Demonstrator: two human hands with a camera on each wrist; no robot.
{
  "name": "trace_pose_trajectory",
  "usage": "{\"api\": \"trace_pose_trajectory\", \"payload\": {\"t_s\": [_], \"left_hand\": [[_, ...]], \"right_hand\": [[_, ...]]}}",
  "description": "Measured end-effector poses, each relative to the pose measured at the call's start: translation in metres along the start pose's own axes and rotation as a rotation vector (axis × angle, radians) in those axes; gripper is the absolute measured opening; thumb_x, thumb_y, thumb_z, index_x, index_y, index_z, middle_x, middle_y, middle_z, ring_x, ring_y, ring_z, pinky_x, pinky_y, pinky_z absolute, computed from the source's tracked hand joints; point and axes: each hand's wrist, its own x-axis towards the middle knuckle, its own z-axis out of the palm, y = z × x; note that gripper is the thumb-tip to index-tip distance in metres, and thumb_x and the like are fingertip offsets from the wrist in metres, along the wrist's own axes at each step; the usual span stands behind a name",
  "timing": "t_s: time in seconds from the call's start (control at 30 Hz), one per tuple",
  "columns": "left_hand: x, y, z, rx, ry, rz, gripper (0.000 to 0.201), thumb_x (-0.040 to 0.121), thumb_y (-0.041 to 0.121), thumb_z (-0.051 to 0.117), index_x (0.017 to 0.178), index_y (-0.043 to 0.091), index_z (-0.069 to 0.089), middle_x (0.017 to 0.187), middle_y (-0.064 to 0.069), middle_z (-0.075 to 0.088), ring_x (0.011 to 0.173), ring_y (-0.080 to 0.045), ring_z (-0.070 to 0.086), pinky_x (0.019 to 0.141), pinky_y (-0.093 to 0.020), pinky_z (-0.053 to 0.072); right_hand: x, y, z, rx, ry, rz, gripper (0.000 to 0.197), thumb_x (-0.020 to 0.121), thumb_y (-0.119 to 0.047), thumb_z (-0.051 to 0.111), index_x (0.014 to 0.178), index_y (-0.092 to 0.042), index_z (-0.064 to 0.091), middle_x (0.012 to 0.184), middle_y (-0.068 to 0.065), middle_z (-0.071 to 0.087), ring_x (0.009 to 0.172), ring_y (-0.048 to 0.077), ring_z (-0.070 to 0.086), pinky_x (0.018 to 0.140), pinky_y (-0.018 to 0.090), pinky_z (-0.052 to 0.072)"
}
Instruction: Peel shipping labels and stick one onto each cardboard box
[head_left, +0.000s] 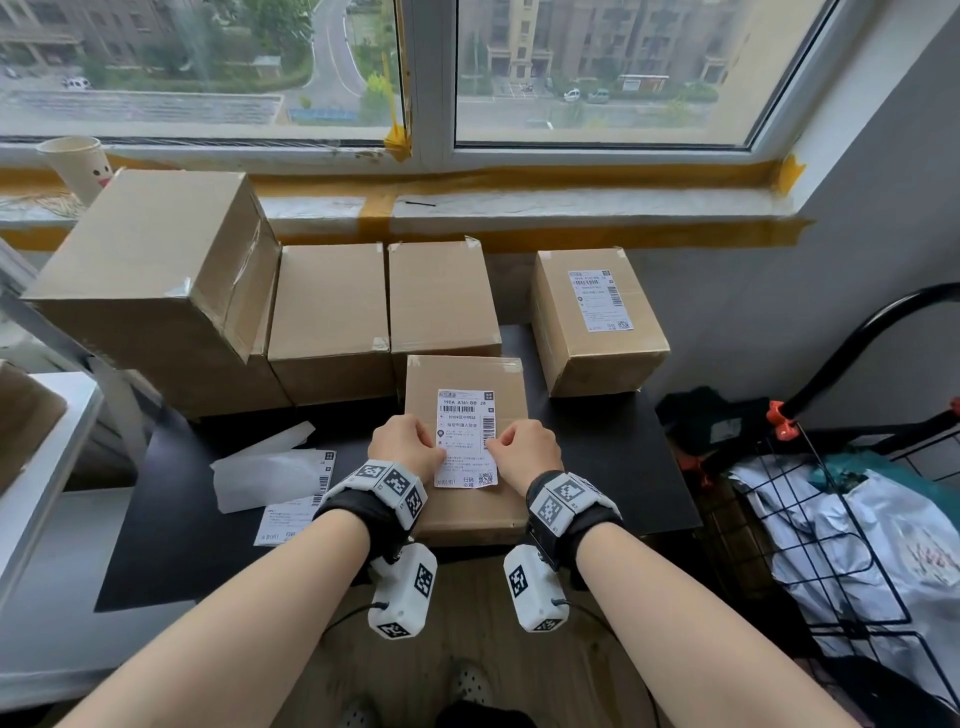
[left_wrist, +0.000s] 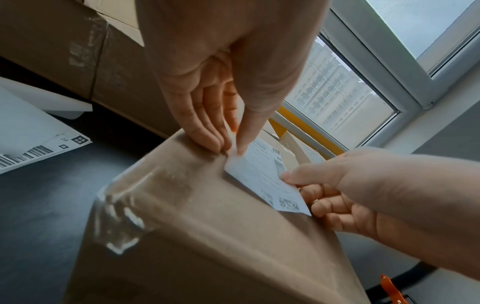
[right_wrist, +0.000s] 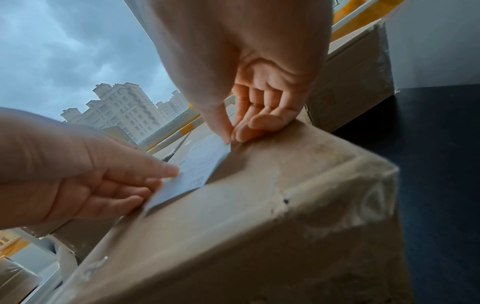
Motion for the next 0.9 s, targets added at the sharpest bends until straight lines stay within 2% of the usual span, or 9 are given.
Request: {"api": "trace_pose_trajectory", "payload": {"t_s": [0.1, 0.2, 0.3, 0.37, 0.43, 0.53, 0.6, 0.77, 0.9], "left_hand": [[0.001, -0.004, -0.003, 0.004, -0.021, 0.009, 0.013, 0.076, 0.022, 0.071, 0.074, 0.015, 0.061, 0.085, -0.002, 0.063, 0.088, -0.021, 0.062, 0.075, -0.028, 0.049], [0.001, -0.010, -0.007, -0.016, -0.044, 0.023, 0.015, 0.073, 0.022, 0.075, 0.076, 0.015, 0.062, 0.086, -0.002, 0.065, 0.087, -0.020, 0.063, 0.077, -0.030, 0.052], [0.002, -0.021, -0.013, -0.048, -0.059, 0.049, 0.029, 0.068, 0.023, 0.079, 0.089, 0.016, 0.060, 0.087, -0.001, 0.062, 0.086, -0.019, 0.060, 0.072, -0.029, 0.048], [0.003, -0.029, -0.018, -0.060, -0.081, 0.069, 0.049, 0.065, 0.024, 0.082, 0.106, 0.019, 0.055, 0.090, 0.000, 0.057, 0.085, -0.017, 0.056, 0.070, -0.026, 0.041], [0.005, -0.036, -0.022, -0.070, -0.118, 0.068, 0.072, 0.063, 0.025, 0.084, 0.124, 0.024, 0.047, 0.108, -0.003, 0.056, 0.096, -0.017, 0.054, 0.079, -0.028, 0.042], [0.009, -0.046, -0.023, -0.118, -0.200, 0.046, 0.088, 0.061, 0.025, 0.086, 0.137, 0.025, 0.041, 0.129, -0.006, 0.053, 0.116, -0.022, 0.054, 0.100, -0.037, 0.044], [0.012, -0.050, -0.021, -0.141, -0.269, 0.028, 0.084, 0.063, 0.027, 0.085, 0.137, 0.023, 0.045, 0.132, -0.006, 0.055, 0.119, -0.021, 0.054, 0.104, -0.039, 0.043], [0.014, -0.052, -0.016, -0.288, -0.397, -0.052, 0.080, 0.073, 0.020, 0.078, 0.142, 0.023, 0.038, 0.109, -0.013, 0.067, 0.098, -0.027, 0.066, 0.087, -0.041, 0.055], [0.014, -0.052, -0.011, -0.369, -0.423, -0.086, 0.080, 0.076, 0.016, 0.075, 0.144, 0.026, 0.034, 0.110, -0.015, 0.066, 0.097, -0.030, 0.066, 0.085, -0.047, 0.056]], "right_hand": [[-0.001, -0.002, -0.002, -0.024, -0.003, 0.000, 0.017, 0.088, -0.030, 0.060, 0.081, -0.015, 0.065, 0.098, 0.007, 0.070, 0.089, 0.024, 0.064, 0.070, 0.029, 0.048], [-0.004, -0.004, -0.003, -0.095, 0.033, -0.005, 0.022, 0.088, -0.032, 0.060, 0.096, -0.012, 0.064, 0.105, 0.007, 0.066, 0.097, 0.027, 0.062, 0.076, 0.034, 0.049], [-0.004, -0.007, 0.000, -0.287, 0.135, -0.236, 0.033, 0.092, -0.031, 0.053, 0.118, -0.011, 0.051, 0.123, 0.007, 0.054, 0.112, 0.024, 0.051, 0.093, 0.036, 0.043], [-0.002, -0.011, 0.007, -0.375, 0.033, -0.399, 0.048, 0.096, -0.032, 0.043, 0.139, -0.011, 0.037, 0.146, 0.008, 0.037, 0.133, 0.023, 0.037, 0.109, 0.037, 0.029], [0.001, -0.018, 0.017, -0.423, -0.142, -0.451, 0.058, 0.099, -0.035, 0.035, 0.149, -0.012, 0.017, 0.159, 0.004, 0.013, 0.147, 0.019, 0.012, 0.119, 0.035, 0.010], [0.005, -0.027, 0.031, -0.449, -0.278, -0.474, 0.061, 0.101, -0.039, 0.028, 0.151, -0.017, 0.003, 0.161, 0.000, -0.003, 0.148, 0.014, -0.002, 0.119, 0.033, -0.001], [0.007, -0.032, 0.036, -0.456, -0.314, -0.503, 0.061, 0.101, -0.041, 0.026, 0.151, -0.019, 0.000, 0.161, -0.003, -0.006, 0.148, 0.013, -0.005, 0.119, 0.031, -0.002], [0.020, -0.025, 0.027, -0.457, -0.273, -0.437, 0.065, 0.100, -0.043, 0.025, 0.151, -0.017, -0.007, 0.160, -0.002, -0.011, 0.147, 0.012, -0.008, 0.118, 0.029, -0.003], [0.018, -0.011, 0.017, -0.478, -0.249, -0.359, 0.065, 0.101, -0.043, 0.022, 0.150, -0.014, -0.009, 0.160, 0.000, -0.013, 0.147, 0.012, -0.009, 0.119, 0.029, -0.005]]}}
